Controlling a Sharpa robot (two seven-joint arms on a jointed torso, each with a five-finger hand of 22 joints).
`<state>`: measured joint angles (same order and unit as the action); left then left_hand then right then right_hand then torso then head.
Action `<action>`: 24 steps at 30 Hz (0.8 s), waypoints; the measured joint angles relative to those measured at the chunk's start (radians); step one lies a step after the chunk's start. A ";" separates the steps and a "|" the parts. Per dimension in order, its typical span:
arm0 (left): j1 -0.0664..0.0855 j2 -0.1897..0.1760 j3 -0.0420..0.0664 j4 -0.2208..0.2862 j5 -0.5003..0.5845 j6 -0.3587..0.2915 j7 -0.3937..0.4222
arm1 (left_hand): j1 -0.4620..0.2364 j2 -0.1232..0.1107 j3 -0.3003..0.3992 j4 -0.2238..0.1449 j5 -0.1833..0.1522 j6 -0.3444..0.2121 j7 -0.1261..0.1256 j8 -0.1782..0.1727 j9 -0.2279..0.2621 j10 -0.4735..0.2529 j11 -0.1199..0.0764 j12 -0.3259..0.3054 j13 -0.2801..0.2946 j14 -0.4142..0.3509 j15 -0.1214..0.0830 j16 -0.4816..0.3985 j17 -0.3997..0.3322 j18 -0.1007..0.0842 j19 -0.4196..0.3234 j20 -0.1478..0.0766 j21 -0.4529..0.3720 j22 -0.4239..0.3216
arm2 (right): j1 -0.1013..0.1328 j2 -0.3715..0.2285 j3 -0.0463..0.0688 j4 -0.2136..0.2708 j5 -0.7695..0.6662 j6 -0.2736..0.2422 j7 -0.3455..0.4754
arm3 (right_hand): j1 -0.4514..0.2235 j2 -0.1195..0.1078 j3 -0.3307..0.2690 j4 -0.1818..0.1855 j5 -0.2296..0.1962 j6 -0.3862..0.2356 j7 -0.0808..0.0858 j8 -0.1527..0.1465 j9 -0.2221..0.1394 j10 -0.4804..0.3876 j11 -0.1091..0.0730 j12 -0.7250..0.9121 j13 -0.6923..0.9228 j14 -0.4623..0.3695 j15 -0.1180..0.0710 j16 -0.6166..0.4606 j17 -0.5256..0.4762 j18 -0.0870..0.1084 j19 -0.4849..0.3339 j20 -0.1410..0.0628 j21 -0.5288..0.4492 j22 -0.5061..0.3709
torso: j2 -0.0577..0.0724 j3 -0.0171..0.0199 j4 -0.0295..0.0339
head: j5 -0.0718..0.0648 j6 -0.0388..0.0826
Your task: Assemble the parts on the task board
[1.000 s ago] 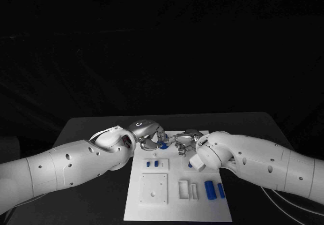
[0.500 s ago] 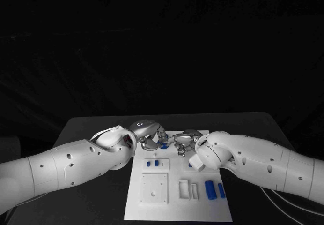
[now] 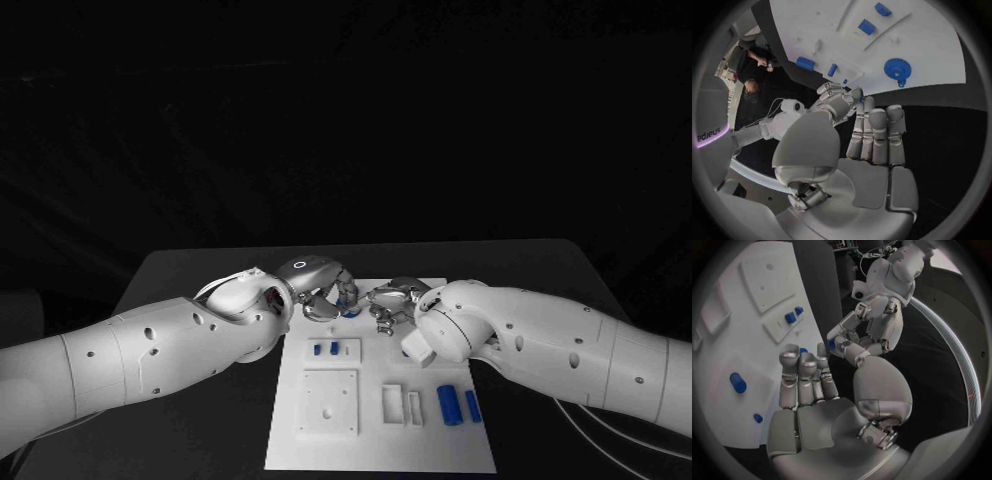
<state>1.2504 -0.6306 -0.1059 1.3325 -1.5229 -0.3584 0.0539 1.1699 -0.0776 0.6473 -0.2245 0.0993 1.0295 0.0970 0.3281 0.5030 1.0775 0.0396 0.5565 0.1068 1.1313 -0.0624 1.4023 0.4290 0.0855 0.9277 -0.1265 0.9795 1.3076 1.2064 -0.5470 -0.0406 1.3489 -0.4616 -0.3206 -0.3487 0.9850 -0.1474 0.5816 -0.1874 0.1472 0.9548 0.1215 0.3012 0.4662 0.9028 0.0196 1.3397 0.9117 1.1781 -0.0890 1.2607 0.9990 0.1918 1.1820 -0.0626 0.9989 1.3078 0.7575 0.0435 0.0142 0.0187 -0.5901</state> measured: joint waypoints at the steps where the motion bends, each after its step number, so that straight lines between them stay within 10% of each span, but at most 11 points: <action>1: 0.000 0.000 0.000 0.000 0.000 0.000 0.000 | 0.000 0.000 0.000 0.000 0.000 0.000 0.000 0.000 0.000 0.000 0.000 0.000 0.000 0.000 0.000 0.000 0.000 0.000 0.000 0.000 0.000 0.000 | 0.000 0.000 0.000 0.000 0.000 0.000 0.000 | 0.000 0.000 0.000 0.000 0.000 0.001 -0.001 0.000 0.000 0.000 0.000 0.000 0.000 0.000 0.000 0.000 0.000 0.000 0.000 0.000 0.000 0.000 | 0.000 -0.0001 0.0000 | 0.000 0.000; 20: 0.000 0.001 0.000 0.007 0.000 0.004 -0.007 | -0.003 0.002 0.001 0.001 0.001 0.002 0.002 -0.002 0.002 0.007 -0.001 -0.004 -0.001 0.005 -0.002 0.000 -0.001 0.000 0.006 -0.002 0.000 0.000 | 0.000 0.000 0.000 -0.006 -0.004 0.001 0.007 | 0.000 0.000 0.006 0.002 0.000 0.002 -0.002 0.000 -0.002 0.004 -0.004 0.000 0.000 0.000 0.000 0.000 0.000 0.000 0.000 0.001 0.000 0.000 | 0.000 -0.0001 0.0004 | -0.001 -0.002; 24: -0.001 0.001 0.000 0.011 0.000 0.004 -0.007 | -0.004 0.000 0.003 0.003 0.001 0.002 0.003 -0.002 0.002 0.007 0.000 -0.004 -0.001 0.005 -0.002 0.000 -0.001 0.000 0.006 -0.002 0.000 0.000 | 0.000 -0.002 0.000 -0.004 -0.004 0.002 0.011 | 0.016 0.016 0.078 0.003 0.088 0.005 -0.001 0.000 -0.007 0.004 -0.004 -0.001 -0.001 0.000 0.000 0.000 0.000 0.000 0.000 0.001 0.000 0.000 | 0.000 0.0000 0.0004 | -0.001 -0.002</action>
<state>1.2498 -0.6292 -0.1064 1.3438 -1.5233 -0.3542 0.0464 1.1659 -0.0772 0.6501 -0.2218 0.1002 1.0315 0.0996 0.3265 0.5045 1.0843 0.0391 0.5527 0.1061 1.1365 -0.0641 1.4019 0.4282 0.0854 0.9333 -0.1283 0.9794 1.3074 1.2067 -0.5490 -0.0402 1.3453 -0.4655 -0.3188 -0.3380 1.0014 -0.1310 0.6600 -0.1849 0.2356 0.9594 0.1209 0.3011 0.4595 0.9064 0.0161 1.3386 0.9110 1.1779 -0.0888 1.2607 0.9988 0.1917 1.1819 -0.0619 0.9989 1.3076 0.7575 0.0435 0.0146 0.0179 -0.5924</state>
